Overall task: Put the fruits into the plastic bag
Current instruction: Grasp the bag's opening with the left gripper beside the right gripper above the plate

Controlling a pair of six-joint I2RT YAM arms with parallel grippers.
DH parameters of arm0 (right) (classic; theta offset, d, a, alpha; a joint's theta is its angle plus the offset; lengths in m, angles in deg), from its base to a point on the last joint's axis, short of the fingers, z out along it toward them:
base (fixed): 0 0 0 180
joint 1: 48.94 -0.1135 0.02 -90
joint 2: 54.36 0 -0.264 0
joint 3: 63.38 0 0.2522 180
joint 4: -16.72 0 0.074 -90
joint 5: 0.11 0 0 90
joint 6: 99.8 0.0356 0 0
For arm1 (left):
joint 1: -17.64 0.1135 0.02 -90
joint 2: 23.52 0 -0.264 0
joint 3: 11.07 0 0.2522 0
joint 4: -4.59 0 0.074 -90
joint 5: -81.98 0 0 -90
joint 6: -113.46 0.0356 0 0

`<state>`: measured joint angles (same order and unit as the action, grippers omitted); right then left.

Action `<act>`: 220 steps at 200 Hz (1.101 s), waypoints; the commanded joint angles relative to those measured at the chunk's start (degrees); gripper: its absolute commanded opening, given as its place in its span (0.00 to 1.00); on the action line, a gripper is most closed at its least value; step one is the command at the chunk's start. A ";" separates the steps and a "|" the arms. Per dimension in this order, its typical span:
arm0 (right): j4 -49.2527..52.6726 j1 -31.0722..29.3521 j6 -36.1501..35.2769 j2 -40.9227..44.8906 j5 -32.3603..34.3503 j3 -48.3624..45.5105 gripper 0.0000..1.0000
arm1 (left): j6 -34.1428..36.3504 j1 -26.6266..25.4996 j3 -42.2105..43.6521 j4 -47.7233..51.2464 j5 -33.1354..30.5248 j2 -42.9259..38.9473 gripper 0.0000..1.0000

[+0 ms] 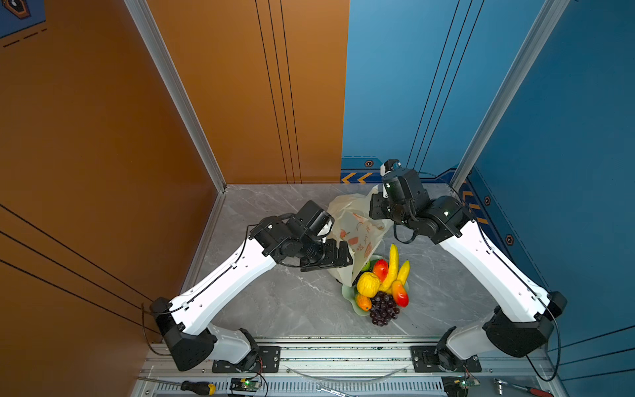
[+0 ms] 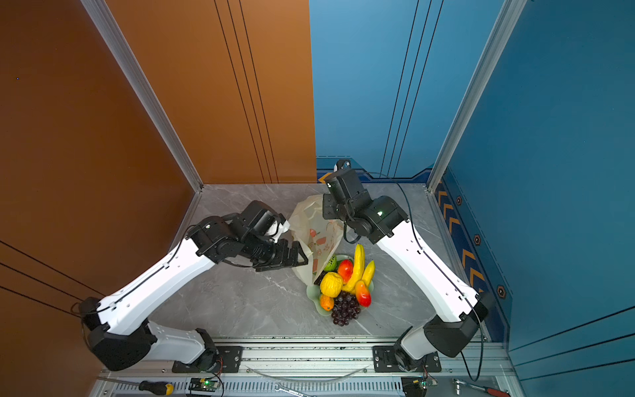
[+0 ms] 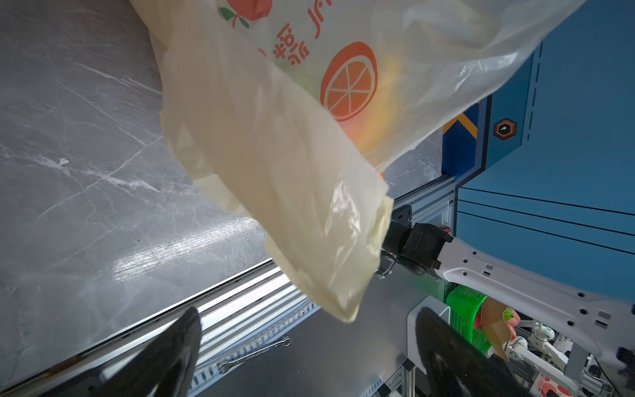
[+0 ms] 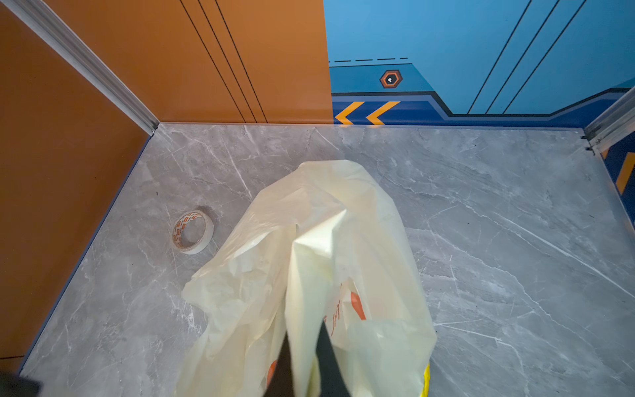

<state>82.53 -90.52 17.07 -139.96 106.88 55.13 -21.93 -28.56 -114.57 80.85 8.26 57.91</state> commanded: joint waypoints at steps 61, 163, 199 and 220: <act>1.22 -2.54 1.64 0.03 2.17 0.94 0.00 | 0.84 0.16 -5.49 -3.45 -7.31 8.21 0.61; -5.63 5.18 -0.62 -6.78 -4.19 4.40 0.00 | 7.78 25.25 -0.49 -3.65 -2.70 -4.88 0.00; -25.67 5.53 -6.91 -9.41 -6.93 10.76 0.00 | 14.64 30.89 -26.18 -3.61 -0.09 3.43 0.00; -32.94 4.05 -10.71 -11.79 -11.04 18.86 0.00 | 18.87 29.78 -41.60 -3.69 1.03 7.31 0.00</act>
<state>65.70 -84.42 12.52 -152.01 101.09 64.77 -10.52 2.06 -142.00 77.40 6.09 62.96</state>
